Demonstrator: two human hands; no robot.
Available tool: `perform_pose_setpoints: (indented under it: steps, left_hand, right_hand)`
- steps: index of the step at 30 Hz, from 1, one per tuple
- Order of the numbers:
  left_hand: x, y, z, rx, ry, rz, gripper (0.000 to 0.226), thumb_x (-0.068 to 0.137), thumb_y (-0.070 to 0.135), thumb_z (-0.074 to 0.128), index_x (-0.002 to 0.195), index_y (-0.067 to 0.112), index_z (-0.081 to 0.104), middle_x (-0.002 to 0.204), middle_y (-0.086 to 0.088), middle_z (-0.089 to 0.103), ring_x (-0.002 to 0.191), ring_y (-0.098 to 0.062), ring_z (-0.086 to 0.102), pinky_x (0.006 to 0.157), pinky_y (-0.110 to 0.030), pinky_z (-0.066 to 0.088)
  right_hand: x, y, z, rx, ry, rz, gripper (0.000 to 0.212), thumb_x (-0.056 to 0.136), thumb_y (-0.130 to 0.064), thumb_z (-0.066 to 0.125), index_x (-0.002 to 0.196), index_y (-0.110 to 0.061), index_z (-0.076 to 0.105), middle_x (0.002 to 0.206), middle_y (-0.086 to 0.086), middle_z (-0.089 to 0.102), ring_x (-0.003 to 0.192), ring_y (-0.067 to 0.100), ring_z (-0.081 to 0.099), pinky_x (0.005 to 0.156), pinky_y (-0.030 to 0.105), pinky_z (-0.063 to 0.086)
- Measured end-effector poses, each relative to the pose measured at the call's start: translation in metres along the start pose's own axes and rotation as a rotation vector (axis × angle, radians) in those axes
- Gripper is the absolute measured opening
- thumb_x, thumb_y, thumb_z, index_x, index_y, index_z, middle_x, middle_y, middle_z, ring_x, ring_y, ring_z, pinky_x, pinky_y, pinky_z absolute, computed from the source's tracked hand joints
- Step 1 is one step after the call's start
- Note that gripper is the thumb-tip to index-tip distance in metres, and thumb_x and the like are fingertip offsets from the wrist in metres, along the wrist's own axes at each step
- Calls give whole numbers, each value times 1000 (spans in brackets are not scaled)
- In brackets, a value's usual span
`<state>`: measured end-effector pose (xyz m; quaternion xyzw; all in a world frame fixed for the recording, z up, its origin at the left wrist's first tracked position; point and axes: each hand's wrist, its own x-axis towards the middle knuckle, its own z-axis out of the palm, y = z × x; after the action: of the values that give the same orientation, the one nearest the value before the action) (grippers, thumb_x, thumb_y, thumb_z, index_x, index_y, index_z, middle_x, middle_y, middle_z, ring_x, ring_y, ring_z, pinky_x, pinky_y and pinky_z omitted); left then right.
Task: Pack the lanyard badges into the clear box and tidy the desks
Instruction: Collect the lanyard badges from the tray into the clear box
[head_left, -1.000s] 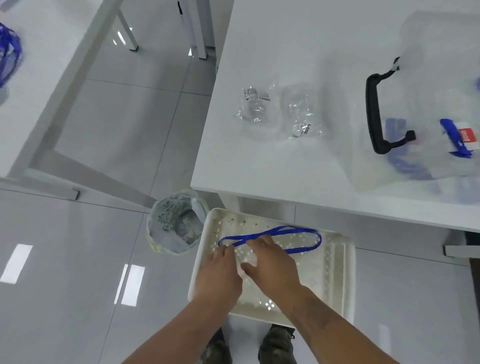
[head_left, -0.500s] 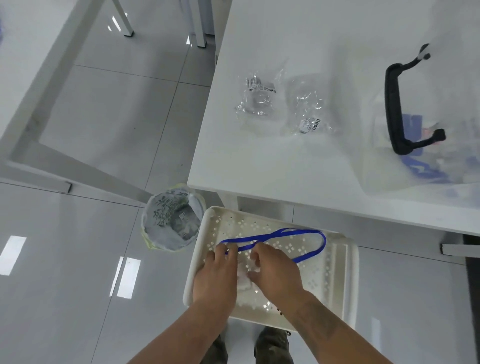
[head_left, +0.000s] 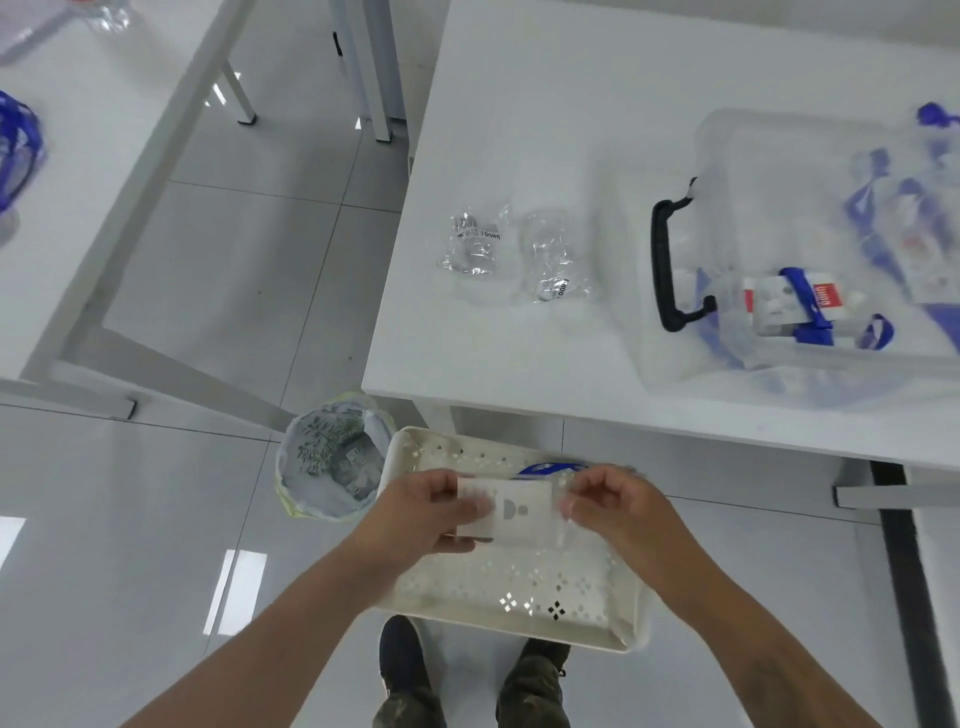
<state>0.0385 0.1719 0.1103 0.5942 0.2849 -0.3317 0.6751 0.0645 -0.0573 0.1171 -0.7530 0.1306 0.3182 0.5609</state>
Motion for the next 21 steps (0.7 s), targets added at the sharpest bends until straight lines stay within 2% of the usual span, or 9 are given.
perform_pose_setpoints:
  steps: [1,4,6,9,11,14,17,19,21]
  left_hand:
    - [-9,10,3,-26,-31,18,23,84,12,74,104,1,69,101,-10,76,90,-27,73,77,-32,61]
    - [-31,38,8,-141,-82,77,26,80,13,73,104,5,68,102,-12,75,83,-23,73,67,-27,61]
    - [-44,57,15,-232,-100,98,29,77,14,71,104,5,67,97,-11,75,73,-19,72,62,-25,61]
    - [-59,79,31,-309,-101,136,16,86,9,65,102,8,67,90,-6,75,66,-16,72,59,-22,60]
    - [-63,91,41,-310,-74,186,12,89,8,65,100,9,68,95,-6,76,73,-17,74,65,-24,61]
    - [-63,99,51,-52,111,310,13,90,12,68,101,7,69,97,-7,77,84,-21,74,67,-26,61]
    - [-64,96,50,340,277,468,10,89,16,68,99,14,70,90,4,77,82,-14,73,70,-30,61]
    - [-67,94,46,540,319,522,6,89,20,67,94,22,70,85,9,75,75,-14,70,68,-30,57]
    - [-72,94,39,670,278,485,7,90,21,67,87,28,69,81,11,73,69,-10,68,62,-26,54]
  right_hand:
    - [-8,-6,-3,61,7,-9,6,87,-20,69,87,-14,72,83,8,72,76,12,67,79,26,49]
    - [-24,-17,-9,288,30,-37,29,99,-24,48,93,-15,75,92,17,69,85,24,68,90,36,51]
    - [-36,-24,-6,378,69,-50,34,102,-18,40,92,-12,73,84,13,69,72,21,64,83,33,52]
    - [-53,-33,14,265,137,-79,31,104,-14,36,98,-7,66,78,7,72,56,14,54,66,20,51]
    - [-63,-36,31,76,95,-126,30,105,-21,37,99,-21,66,79,0,71,60,11,53,67,24,48]
    - [-79,-54,41,-316,-35,-177,24,103,-39,37,96,-36,60,81,-12,69,72,9,62,76,29,54]
    - [-93,-86,26,-648,-12,-325,26,101,-39,40,98,-27,62,82,-7,68,70,12,61,73,36,54]
    - [-95,-110,8,-729,63,-404,20,99,-34,47,103,-33,66,89,-14,68,75,5,60,75,27,50]
    - [-90,-129,-10,-624,111,-433,18,97,-28,54,99,-36,70,88,-21,67,73,-8,57,70,11,42]
